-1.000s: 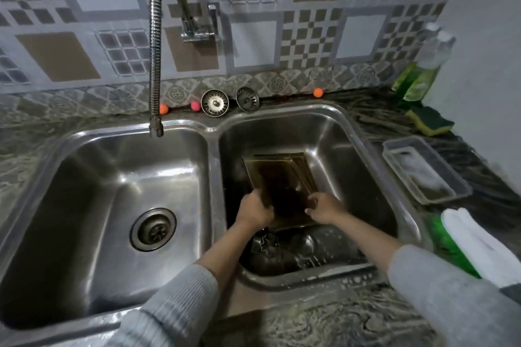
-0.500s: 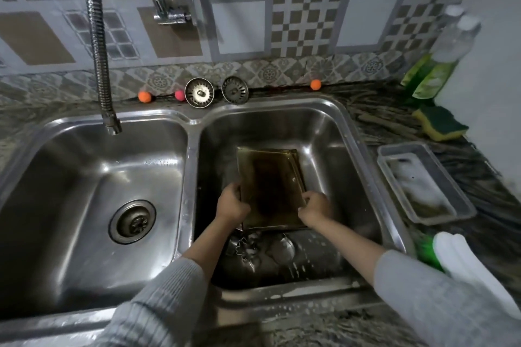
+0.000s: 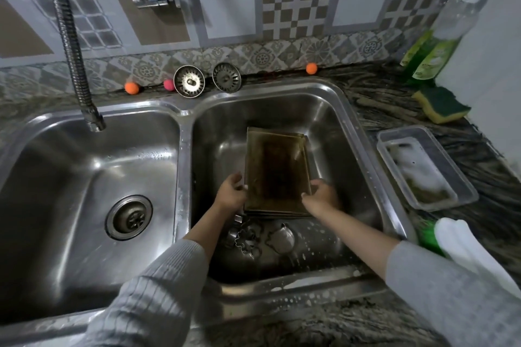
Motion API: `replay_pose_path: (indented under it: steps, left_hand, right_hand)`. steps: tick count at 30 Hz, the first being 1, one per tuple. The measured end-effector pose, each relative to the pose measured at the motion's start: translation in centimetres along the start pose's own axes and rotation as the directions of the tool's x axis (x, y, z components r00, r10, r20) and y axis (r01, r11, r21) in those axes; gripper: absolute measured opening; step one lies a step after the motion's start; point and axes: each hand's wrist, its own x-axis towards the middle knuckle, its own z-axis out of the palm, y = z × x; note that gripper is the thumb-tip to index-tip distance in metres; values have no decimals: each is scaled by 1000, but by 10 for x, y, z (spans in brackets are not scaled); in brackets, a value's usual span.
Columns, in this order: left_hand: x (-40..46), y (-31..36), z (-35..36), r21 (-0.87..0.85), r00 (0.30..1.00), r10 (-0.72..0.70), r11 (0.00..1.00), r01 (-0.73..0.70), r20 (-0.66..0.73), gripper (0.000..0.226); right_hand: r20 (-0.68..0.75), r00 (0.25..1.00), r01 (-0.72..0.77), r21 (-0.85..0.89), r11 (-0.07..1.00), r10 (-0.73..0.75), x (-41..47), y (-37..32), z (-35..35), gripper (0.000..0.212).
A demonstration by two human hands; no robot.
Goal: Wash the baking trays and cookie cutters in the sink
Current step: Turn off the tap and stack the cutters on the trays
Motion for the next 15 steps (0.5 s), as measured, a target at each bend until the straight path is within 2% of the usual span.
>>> replay_pose_path:
  steps: [1,3,5,6,8,10,12,15]
  left_hand:
    - [-2,-1,-3,132,999,-7,991,11,-37,57]
    - [-7,-8,-9,418,999,-16,908,31,-39,52]
    - [-16,-10,-12,614,998,-69,787,62,-13,45]
    - [-20,-10,-12,663,992,-123,742,100,-13,43]
    - [-25,-11,-9,748,970,-241,651,127,45,42]
    - [-30,-8,-5,803,934,-331,589,89,138,46]
    - [-31,-10,-2,790,913,-368,606,90,177,60]
    - [-39,-17,2,767,905,-372,636,87,206,79]
  right_hand:
    - [-26,999,38,-84,996,-40,-8,3,0,41]
    - [-52,978,188,-223,957,-204,-21,11,2,26]
    - [89,942,334,-251,908,-322,-26,21,4,17]
    - [222,924,360,-234,903,-311,-27,23,5,16]
    - [484,840,391,-227,892,-245,-29,24,6,19]
    - [565,781,493,-295,818,-267,-29,22,7,26]
    - [601,744,574,-353,738,-291,-30,19,10,34]
    - [709,674,623,-396,674,-207,-31,20,18,50]
